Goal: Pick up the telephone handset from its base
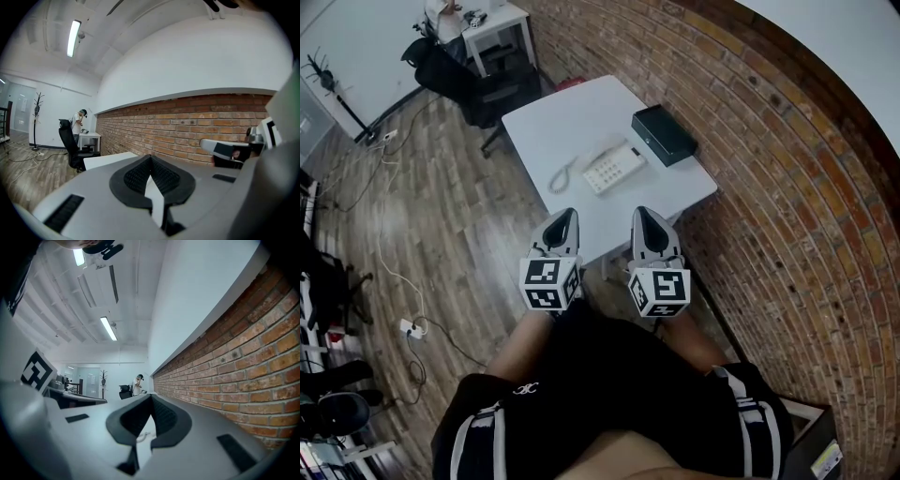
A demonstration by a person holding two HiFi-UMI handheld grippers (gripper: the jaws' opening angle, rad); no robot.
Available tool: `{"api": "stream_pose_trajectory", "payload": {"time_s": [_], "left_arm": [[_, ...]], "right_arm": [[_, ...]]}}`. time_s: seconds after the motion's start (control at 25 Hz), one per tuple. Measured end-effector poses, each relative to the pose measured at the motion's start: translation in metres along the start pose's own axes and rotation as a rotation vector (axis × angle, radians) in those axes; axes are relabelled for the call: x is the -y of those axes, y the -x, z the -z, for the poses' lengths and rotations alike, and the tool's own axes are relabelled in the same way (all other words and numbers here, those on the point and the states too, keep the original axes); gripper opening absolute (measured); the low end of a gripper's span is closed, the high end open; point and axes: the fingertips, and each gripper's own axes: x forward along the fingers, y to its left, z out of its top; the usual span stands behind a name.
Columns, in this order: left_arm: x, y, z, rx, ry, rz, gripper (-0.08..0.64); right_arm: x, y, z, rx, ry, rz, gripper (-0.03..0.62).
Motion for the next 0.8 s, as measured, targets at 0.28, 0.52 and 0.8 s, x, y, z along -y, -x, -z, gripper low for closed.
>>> {"api": "stream_pose_trajectory", "payload": {"time_s": [0.28, 0.52, 0.8], "left_arm": [[-0.029, -0.045, -0.013, -0.02, -0.026, 0.041, 0.002], [-0.067, -0.084, -0.018, -0.05, -0.038, 0.07, 0.002], [-0.102, -0.127, -0.021, -0.082, -0.031, 0.14, 0.002]], "right_arm": [[0.006, -0.058, 0.002, -0.025, -0.02, 0.034, -0.002], [0.0, -0.11, 0.007, -0.037, -0.021, 0.043, -0.002], [0.002, -0.16, 0.005, -0.067, -0.009, 0.102, -0.002]]}}
